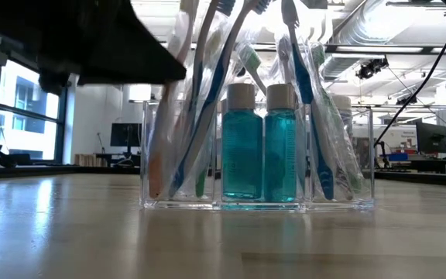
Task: Pick & Place toothbrushing station
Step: Put the orange toothbrush into the transparent organizer, then put the purple toothbrush into the transparent organizer
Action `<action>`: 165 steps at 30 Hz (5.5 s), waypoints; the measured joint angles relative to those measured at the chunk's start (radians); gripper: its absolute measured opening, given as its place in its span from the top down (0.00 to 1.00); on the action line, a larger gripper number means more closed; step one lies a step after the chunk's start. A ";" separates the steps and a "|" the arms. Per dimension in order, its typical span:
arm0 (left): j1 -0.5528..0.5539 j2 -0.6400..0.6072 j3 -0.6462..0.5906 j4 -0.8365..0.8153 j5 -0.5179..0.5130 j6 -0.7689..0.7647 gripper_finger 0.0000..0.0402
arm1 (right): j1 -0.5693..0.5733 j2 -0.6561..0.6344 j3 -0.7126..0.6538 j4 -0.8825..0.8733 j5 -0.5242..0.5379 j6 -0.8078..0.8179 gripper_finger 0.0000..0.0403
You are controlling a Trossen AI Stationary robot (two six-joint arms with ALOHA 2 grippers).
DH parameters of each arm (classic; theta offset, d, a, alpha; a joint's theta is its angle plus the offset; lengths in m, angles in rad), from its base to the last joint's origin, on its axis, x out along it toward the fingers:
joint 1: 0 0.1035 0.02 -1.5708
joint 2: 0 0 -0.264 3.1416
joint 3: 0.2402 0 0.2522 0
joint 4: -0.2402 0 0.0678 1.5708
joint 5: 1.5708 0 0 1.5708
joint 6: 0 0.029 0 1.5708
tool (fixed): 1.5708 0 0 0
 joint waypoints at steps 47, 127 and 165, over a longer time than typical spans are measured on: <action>0.000 -0.036 -0.001 0.019 0.056 0.130 0.53 | 0.000 0.000 0.000 -0.001 0.000 0.000 0.45; -0.120 -0.350 -0.141 -0.996 1.458 -0.299 0.53 | -0.001 0.000 0.000 -0.007 0.007 0.011 0.45; -0.118 -0.347 -0.139 -1.019 1.536 -0.385 0.97 | -0.020 0.001 0.000 -0.007 0.013 0.034 0.45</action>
